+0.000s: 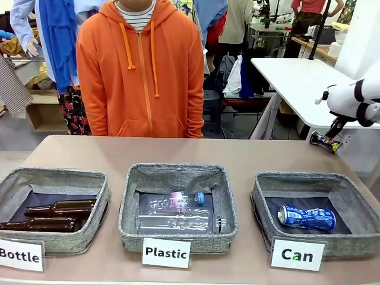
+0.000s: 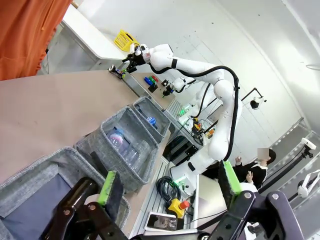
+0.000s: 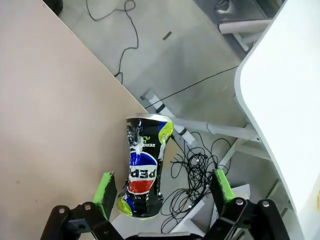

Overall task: Sort the can waste into the basket.
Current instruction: Pick up the can waste from the table and place it in the right Fabric basket.

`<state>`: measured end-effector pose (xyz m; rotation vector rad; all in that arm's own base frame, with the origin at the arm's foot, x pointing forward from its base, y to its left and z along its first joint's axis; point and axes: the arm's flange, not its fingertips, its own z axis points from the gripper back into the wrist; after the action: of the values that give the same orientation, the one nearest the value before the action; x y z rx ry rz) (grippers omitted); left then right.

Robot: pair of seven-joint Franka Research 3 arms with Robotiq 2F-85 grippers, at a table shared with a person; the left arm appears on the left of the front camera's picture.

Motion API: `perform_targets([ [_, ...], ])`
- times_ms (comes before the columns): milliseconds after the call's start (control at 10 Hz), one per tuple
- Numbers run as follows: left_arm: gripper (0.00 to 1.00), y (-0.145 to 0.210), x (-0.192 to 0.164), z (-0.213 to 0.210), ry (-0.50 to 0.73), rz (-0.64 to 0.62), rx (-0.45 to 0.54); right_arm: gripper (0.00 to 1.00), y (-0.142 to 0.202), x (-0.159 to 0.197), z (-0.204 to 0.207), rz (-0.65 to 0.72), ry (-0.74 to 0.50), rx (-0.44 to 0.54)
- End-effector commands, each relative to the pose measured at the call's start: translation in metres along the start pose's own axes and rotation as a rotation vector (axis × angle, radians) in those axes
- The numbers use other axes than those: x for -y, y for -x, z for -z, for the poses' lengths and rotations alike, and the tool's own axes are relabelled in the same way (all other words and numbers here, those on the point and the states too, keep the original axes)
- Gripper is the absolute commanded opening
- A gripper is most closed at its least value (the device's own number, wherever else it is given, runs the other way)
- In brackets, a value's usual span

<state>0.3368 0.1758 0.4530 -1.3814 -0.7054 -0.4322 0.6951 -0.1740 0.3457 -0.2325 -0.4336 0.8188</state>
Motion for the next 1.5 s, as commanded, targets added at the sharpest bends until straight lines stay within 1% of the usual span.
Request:
perform_targets([
  [0,1.0,0.001,0.003,0.0,-0.004,0.001,-0.008,1.0,-0.001,-0.001,-0.01,-0.011,0.02,-0.01],
  [100,1.0,0.001,0.003,0.0,-0.004,0.001,-0.008,1.0,-0.001,-0.001,-0.01,-0.011,0.02,-0.01],
  [200,1.0,0.001,0.003,0.0,-0.004,0.001,-0.008,1.0,-0.001,0.0,-0.002,-0.003,0.003,0.0],
  [300,1.0,0.001,0.003,0.0,-0.004,0.001,-0.008,1.0,-0.005,0.001,-0.004,-0.046,-0.049,-0.008],
  [400,1.0,0.001,0.003,0.0,-0.004,0.001,-0.008,1.0,-0.006,0.006,0.0,-0.059,-0.06,-0.029],
  [600,1.0,0.001,0.003,0.0,-0.004,0.001,-0.008,1.0,-0.008,0.013,0.017,-0.093,-0.104,-0.038],
  [700,1.0,0.001,0.003,0.0,-0.004,0.001,-0.008,1.0,-0.007,0.015,0.025,-0.097,-0.118,-0.053],
  [900,1.0,0.001,0.003,0.0,-0.004,0.001,-0.008,1.0,-0.005,0.018,0.035,-0.101,-0.15,-0.047],
  [1200,1.0,0.001,0.003,0.0,-0.004,0.001,-0.008,1.0,0.0,0.02,0.045,-0.099,-0.172,-0.077],
  [1300,1.0,0.001,0.003,0.0,-0.004,0.001,-0.008,0.4,0.001,0.021,0.046,-0.099,-0.181,-0.082],
  [1400,1.0,0.001,0.003,0.0,-0.004,0.001,-0.008,0.4,0.002,0.02,0.048,-0.115,-0.188,-0.081],
])
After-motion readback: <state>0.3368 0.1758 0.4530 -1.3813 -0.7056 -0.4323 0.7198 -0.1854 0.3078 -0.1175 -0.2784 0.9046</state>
